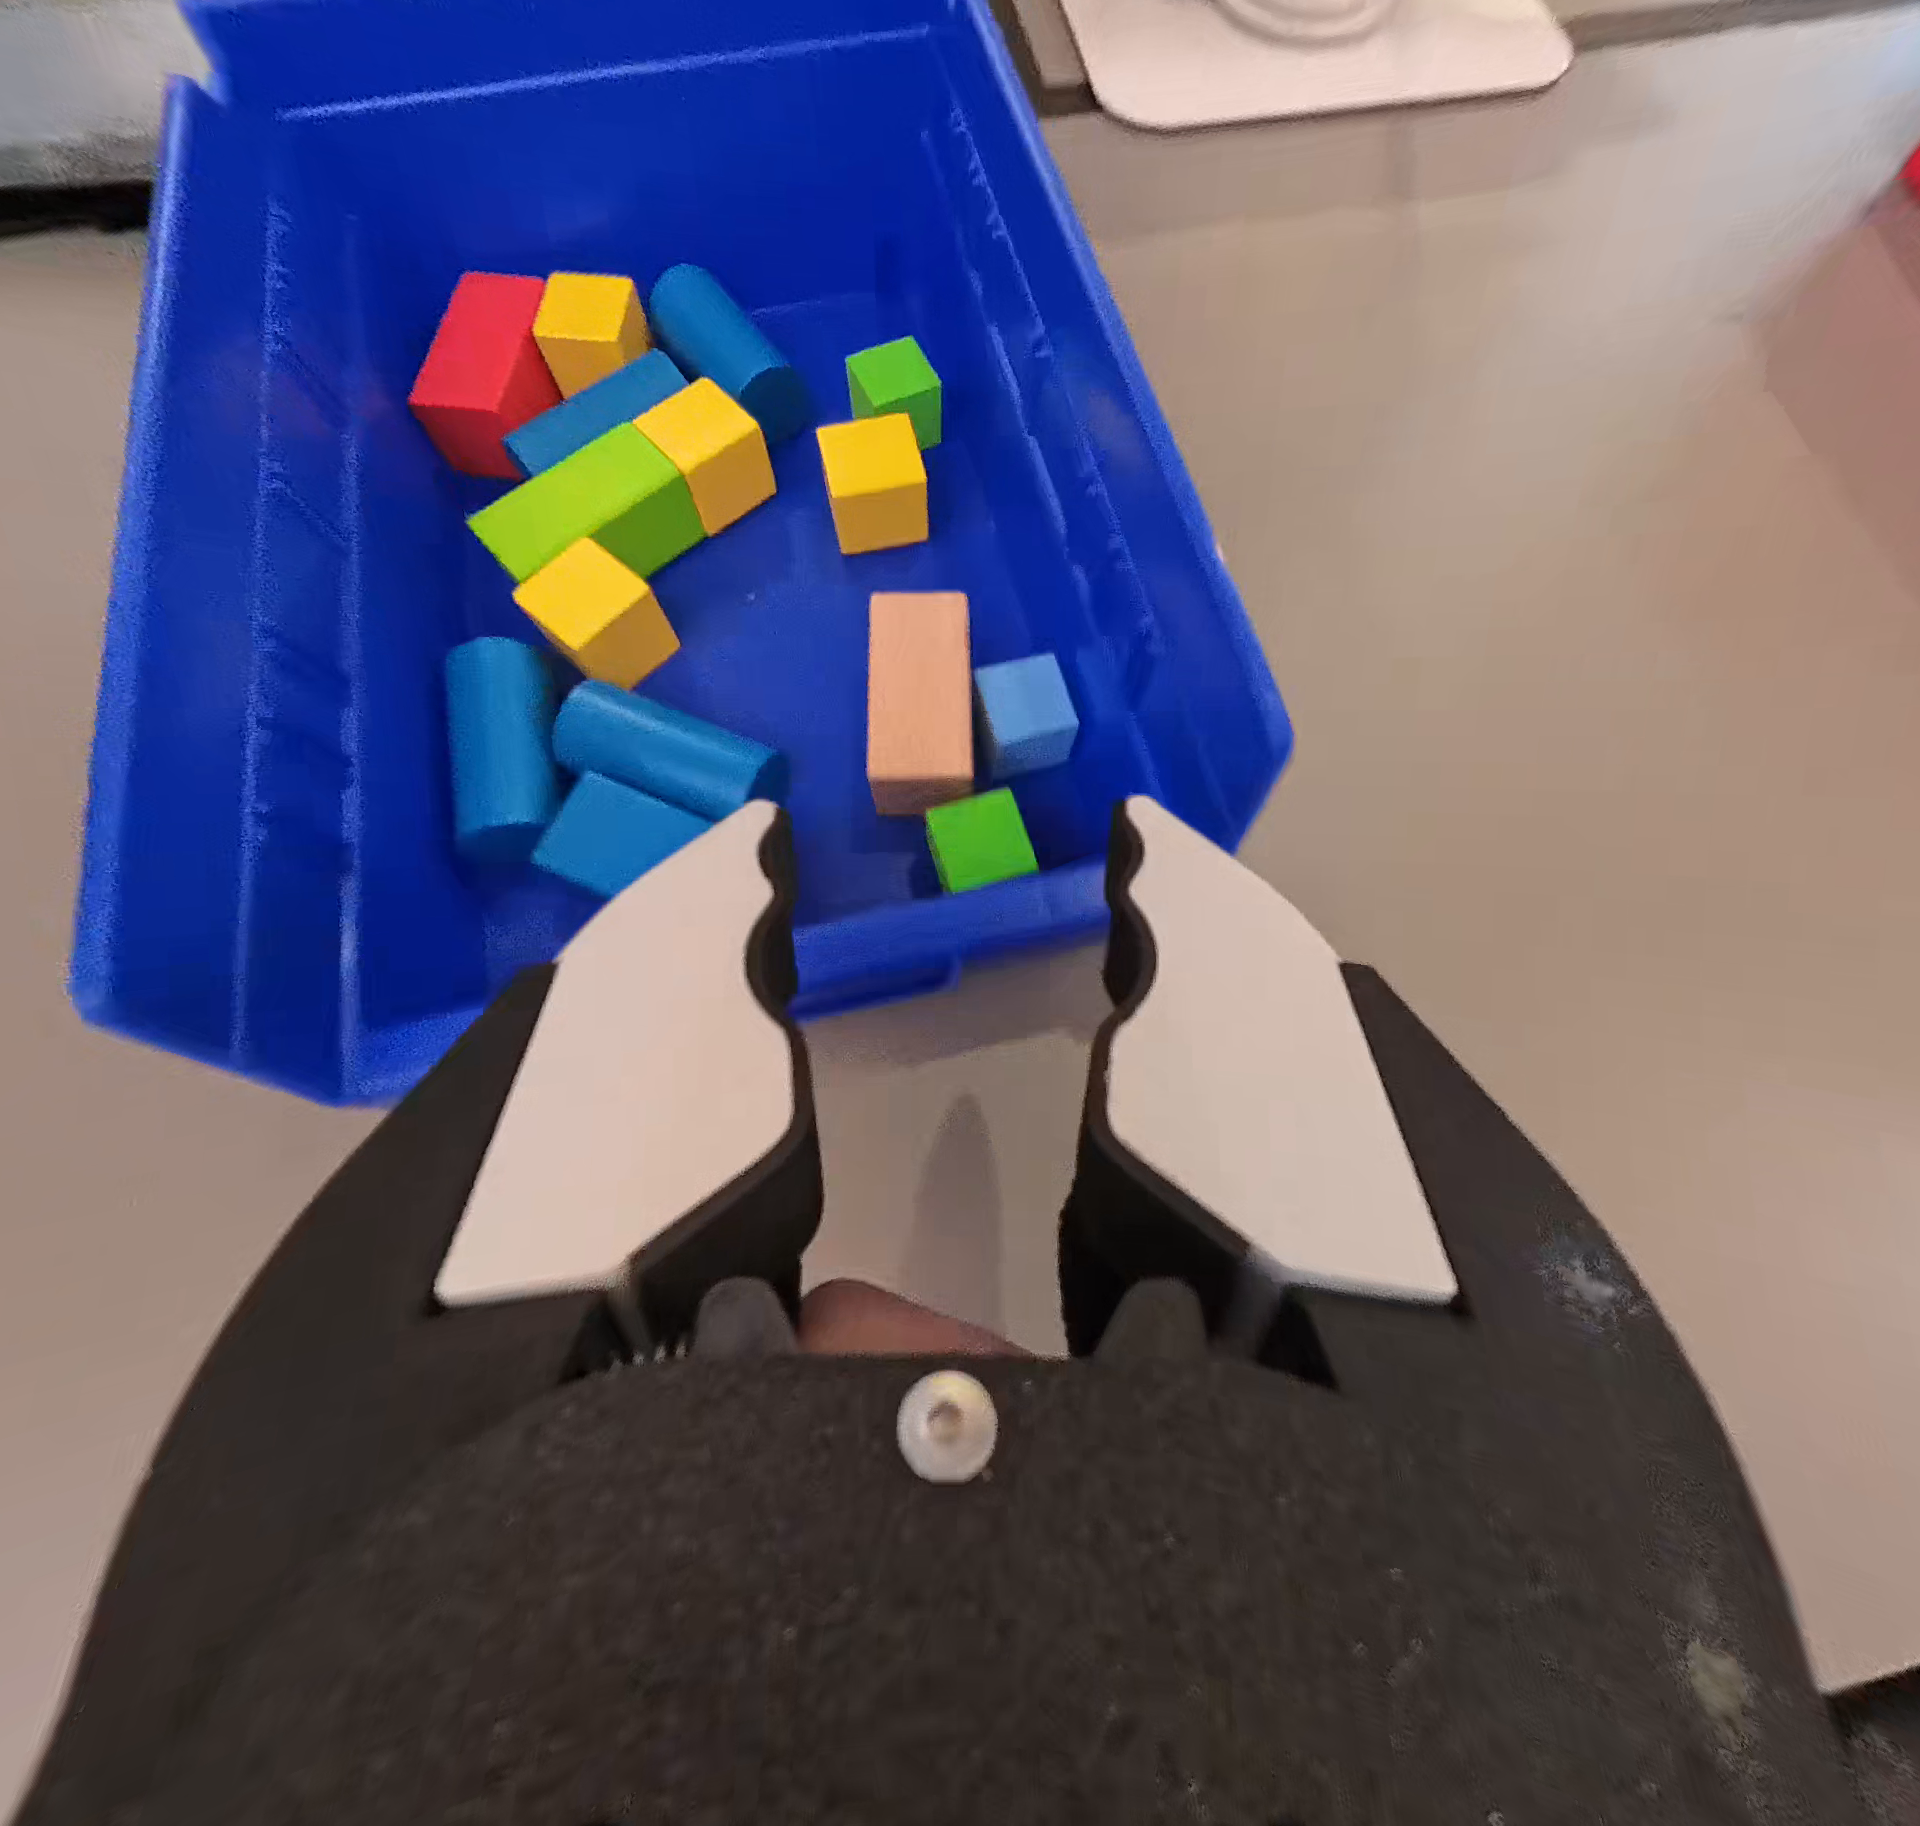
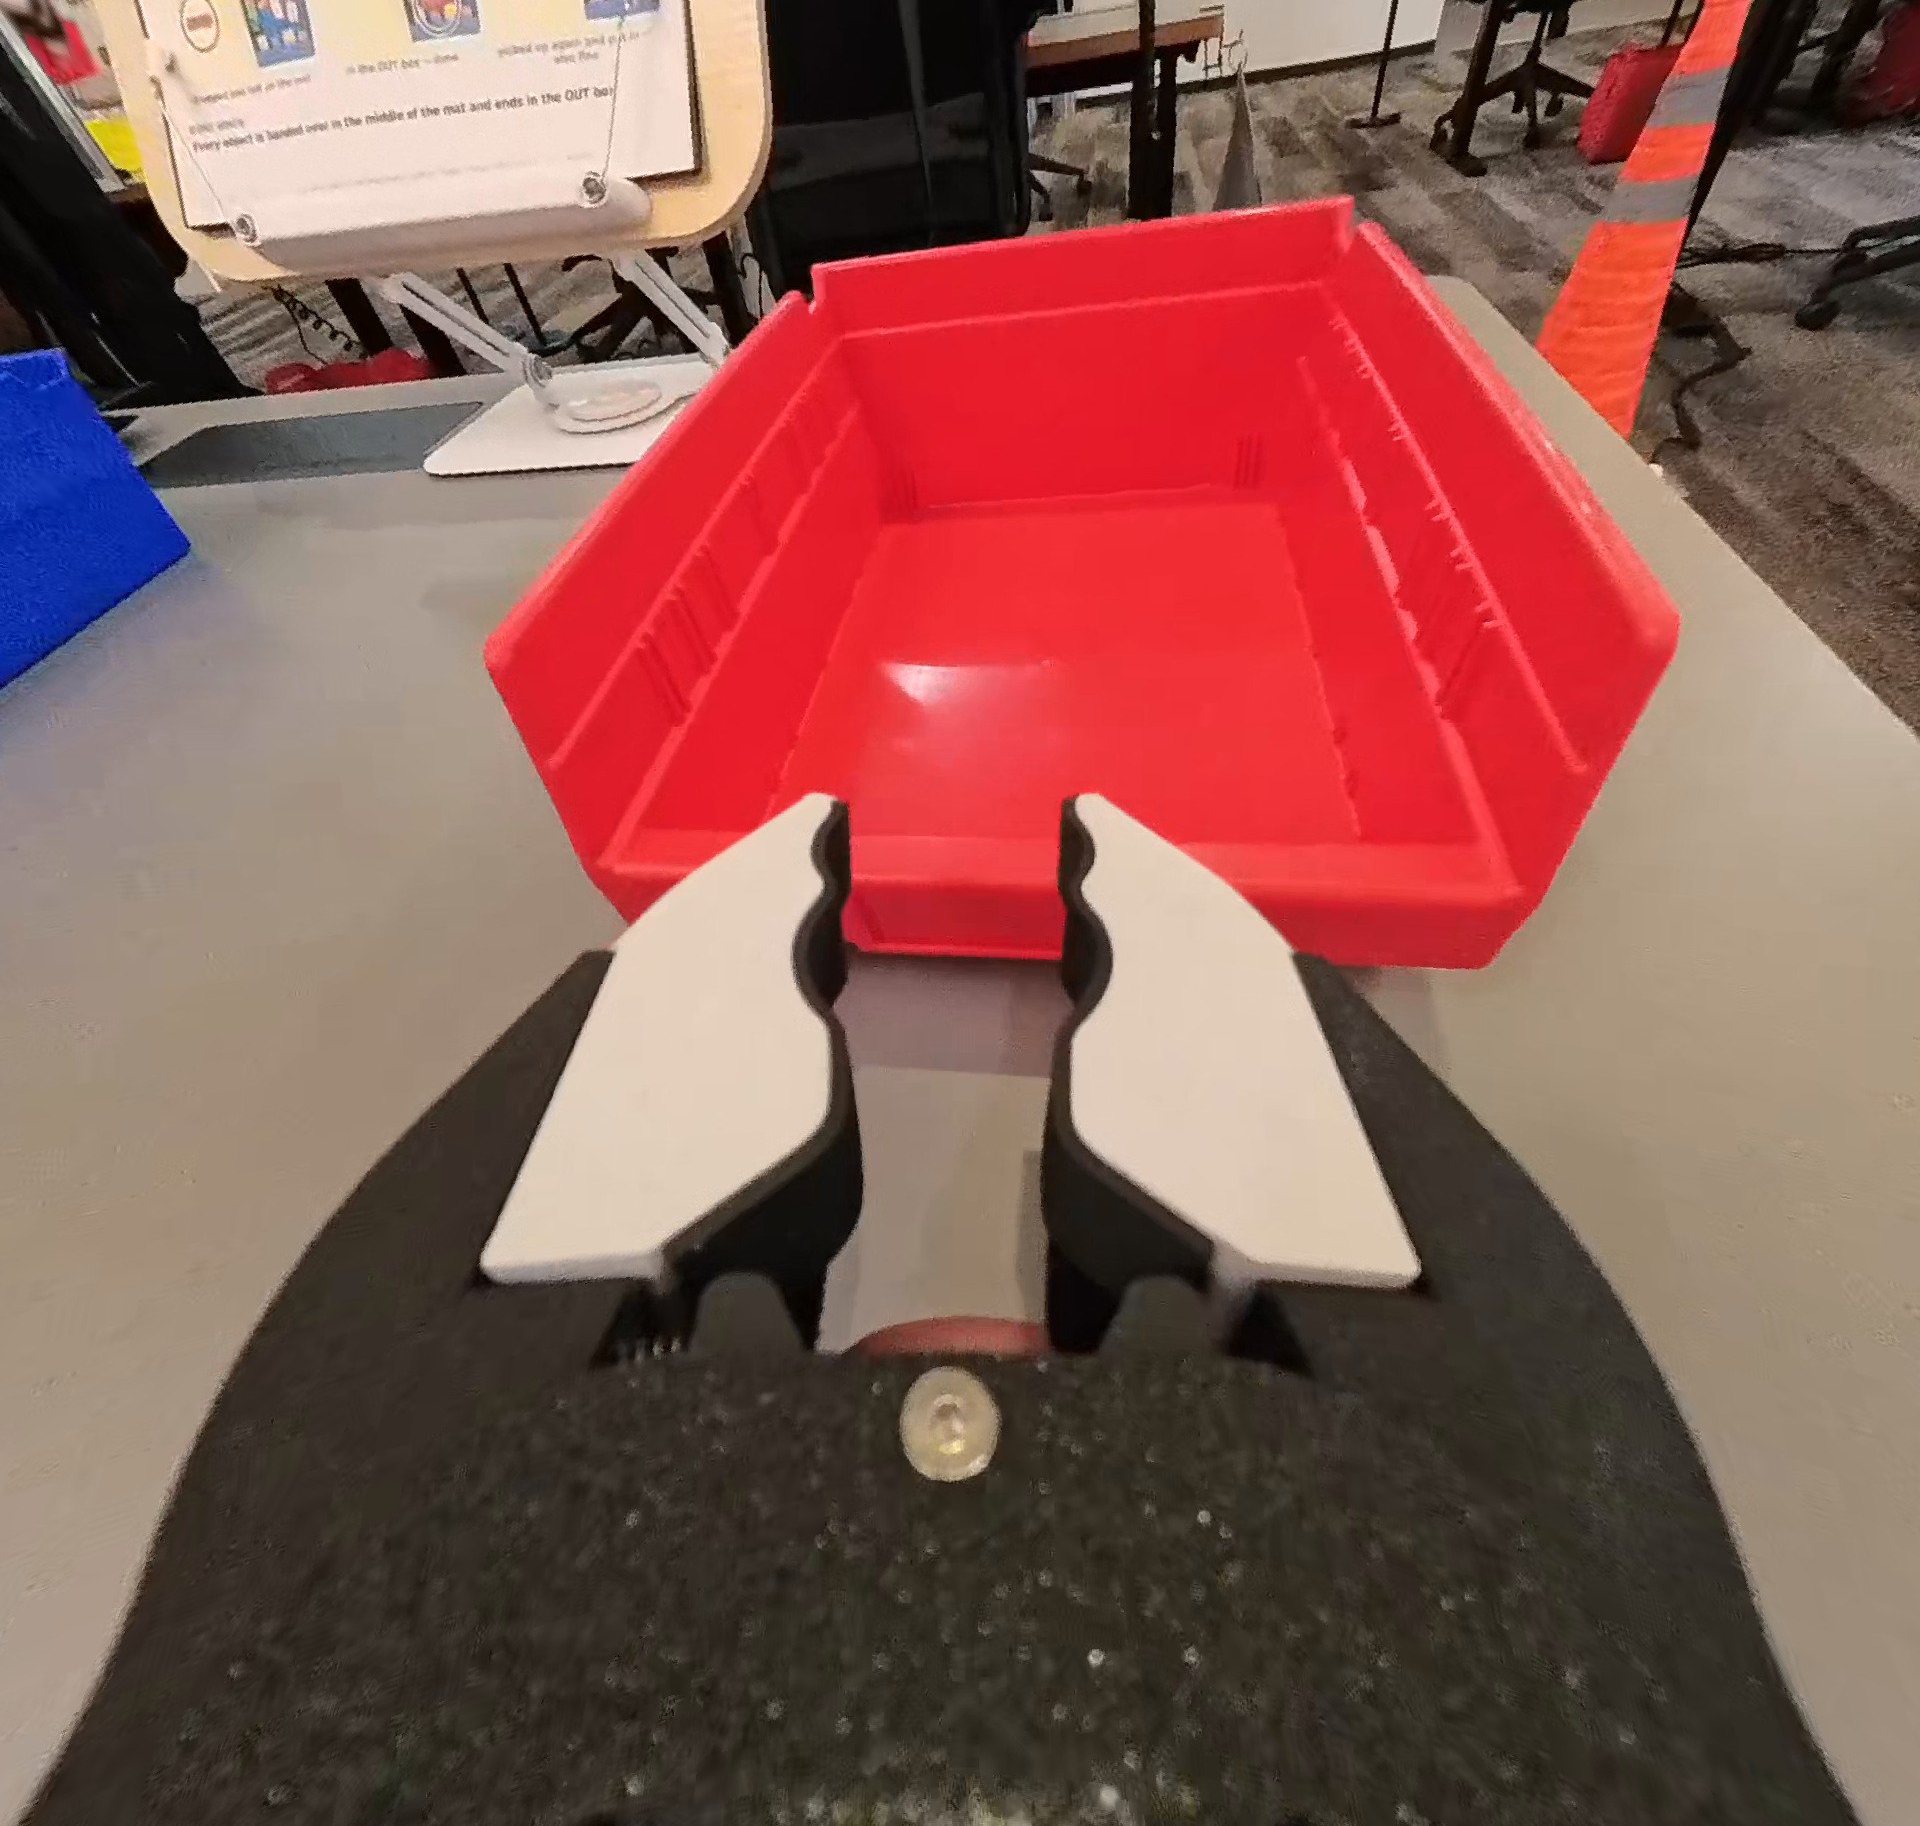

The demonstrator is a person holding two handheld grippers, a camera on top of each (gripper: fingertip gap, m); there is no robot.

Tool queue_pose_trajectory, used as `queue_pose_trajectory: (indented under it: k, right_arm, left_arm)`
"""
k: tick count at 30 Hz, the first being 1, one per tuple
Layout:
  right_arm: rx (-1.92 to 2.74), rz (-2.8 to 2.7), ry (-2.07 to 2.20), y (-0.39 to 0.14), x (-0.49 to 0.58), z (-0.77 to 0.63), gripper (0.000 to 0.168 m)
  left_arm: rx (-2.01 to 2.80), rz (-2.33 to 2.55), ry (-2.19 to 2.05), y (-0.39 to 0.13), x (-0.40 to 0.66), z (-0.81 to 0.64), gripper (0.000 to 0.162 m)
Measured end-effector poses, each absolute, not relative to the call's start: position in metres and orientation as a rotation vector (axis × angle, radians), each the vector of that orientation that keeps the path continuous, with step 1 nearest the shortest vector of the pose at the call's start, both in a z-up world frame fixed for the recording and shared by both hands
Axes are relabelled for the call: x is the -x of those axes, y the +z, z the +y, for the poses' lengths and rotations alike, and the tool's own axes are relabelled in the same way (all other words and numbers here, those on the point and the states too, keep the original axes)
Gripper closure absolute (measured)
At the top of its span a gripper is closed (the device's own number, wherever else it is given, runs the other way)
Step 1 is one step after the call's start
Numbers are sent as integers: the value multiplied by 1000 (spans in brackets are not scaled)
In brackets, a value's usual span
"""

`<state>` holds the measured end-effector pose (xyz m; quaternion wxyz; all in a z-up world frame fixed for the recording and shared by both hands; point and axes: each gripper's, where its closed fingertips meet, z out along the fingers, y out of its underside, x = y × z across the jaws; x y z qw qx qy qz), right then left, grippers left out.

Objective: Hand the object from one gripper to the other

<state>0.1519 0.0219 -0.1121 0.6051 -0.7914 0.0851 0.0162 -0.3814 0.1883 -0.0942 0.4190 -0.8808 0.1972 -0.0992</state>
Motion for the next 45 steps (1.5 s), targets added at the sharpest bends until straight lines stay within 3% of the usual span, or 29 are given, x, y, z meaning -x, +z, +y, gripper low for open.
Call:
queue_pose_trajectory:
  k: [7, 15, 23, 45]
  right_arm:
    - [1850, 181, 55, -118, -146, 19, 130]
    - [1858, 196, 87, -121, -145, 21, 130]
    - [1860, 180, 83, -118, -141, 19, 130]
    - [1906, 171, 112, -129, -137, 21, 131]
  left_arm:
    - [2769, 570, -392, -139, 371, 221, 110]
    - [2845, 708, -95, -170, 371, 238, 111]
    - [2880, 717, 68, -168, 386, 241, 128]
    - [2937, 751, -26, -190, 377, 249, 128]
